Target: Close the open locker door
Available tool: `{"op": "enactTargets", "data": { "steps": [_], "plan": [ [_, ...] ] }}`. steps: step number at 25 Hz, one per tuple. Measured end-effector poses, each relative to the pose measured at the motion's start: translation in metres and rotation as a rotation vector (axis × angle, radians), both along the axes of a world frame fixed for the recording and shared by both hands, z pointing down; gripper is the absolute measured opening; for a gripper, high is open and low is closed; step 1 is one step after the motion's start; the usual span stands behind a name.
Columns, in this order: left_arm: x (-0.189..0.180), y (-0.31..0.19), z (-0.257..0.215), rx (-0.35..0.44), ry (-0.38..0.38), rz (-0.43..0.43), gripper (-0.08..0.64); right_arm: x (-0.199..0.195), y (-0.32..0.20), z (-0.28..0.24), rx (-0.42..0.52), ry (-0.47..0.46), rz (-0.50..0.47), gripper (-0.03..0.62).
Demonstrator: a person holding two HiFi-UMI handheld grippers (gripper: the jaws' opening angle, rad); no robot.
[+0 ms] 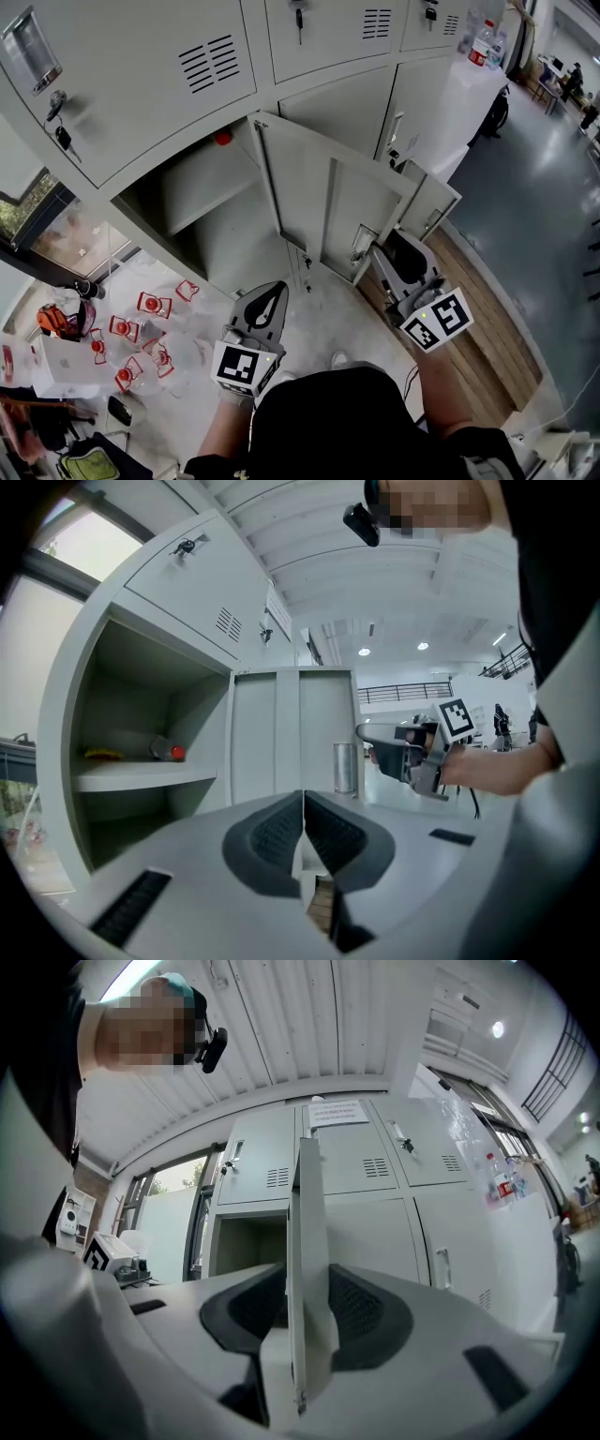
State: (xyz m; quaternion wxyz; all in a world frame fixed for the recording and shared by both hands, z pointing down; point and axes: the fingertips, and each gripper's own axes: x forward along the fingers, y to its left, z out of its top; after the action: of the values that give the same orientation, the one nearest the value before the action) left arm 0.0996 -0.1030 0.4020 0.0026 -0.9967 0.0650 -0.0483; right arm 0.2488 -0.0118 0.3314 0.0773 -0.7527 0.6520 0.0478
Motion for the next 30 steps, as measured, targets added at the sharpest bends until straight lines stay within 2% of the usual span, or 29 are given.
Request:
{"op": "enactTargets", "data": {
  "steps": [10, 18, 30],
  "plan": [
    [-0.036, -0.001, 0.009, -0.007, -0.017, -0.061, 0.024, -0.051, -0.003, -0.003, 0.025, -0.016, -0.128, 0.141],
    [-0.066, -0.003, 0.004, -0.005, -0.009, -0.120, 0.023, -0.104, -0.019, 0.000, 0.037, -0.030, -0.267, 0.141],
    [-0.127, -0.028, 0.009, -0.012, -0.031, -0.305, 0.023, -0.171, -0.065, -0.002, 0.060, -0.039, -0.502, 0.141]
  ]
}}
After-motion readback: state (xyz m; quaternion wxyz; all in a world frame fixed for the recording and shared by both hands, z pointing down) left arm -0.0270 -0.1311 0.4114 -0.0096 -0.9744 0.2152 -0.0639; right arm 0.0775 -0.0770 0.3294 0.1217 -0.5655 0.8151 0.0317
